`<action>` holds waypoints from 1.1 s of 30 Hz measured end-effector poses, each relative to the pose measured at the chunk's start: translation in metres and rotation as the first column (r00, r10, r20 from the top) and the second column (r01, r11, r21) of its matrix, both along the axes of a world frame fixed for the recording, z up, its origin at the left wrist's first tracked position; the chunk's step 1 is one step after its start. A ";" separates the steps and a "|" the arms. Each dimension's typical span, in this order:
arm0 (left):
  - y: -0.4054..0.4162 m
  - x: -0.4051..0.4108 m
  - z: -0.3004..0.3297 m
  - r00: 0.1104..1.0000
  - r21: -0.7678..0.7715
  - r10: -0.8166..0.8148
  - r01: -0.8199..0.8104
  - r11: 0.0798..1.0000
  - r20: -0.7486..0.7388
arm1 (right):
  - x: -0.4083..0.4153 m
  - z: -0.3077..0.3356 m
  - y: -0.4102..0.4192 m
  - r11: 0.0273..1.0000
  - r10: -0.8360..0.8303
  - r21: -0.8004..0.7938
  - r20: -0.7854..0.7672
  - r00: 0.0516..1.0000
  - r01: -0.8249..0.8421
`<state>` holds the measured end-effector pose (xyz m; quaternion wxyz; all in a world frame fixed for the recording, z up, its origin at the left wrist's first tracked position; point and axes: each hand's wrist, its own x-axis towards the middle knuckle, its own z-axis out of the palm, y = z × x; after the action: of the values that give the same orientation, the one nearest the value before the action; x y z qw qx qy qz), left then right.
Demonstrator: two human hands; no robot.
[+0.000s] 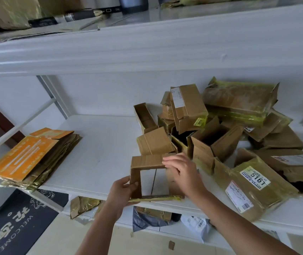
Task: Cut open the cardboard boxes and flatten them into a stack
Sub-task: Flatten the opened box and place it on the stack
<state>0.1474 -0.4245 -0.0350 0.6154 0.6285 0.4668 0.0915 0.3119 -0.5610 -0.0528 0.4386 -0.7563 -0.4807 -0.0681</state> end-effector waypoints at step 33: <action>0.007 0.008 -0.013 0.893 0.430 0.433 -0.346 0.834 -0.122 | -0.035 0.024 -0.028 0.885 0.115 -0.298 -0.607 0.786 -0.359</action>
<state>0.1557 -0.4178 -0.0483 0.3894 0.6371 0.6204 0.2401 0.2766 -0.5887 -0.0287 0.4045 -0.7458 -0.4227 0.3185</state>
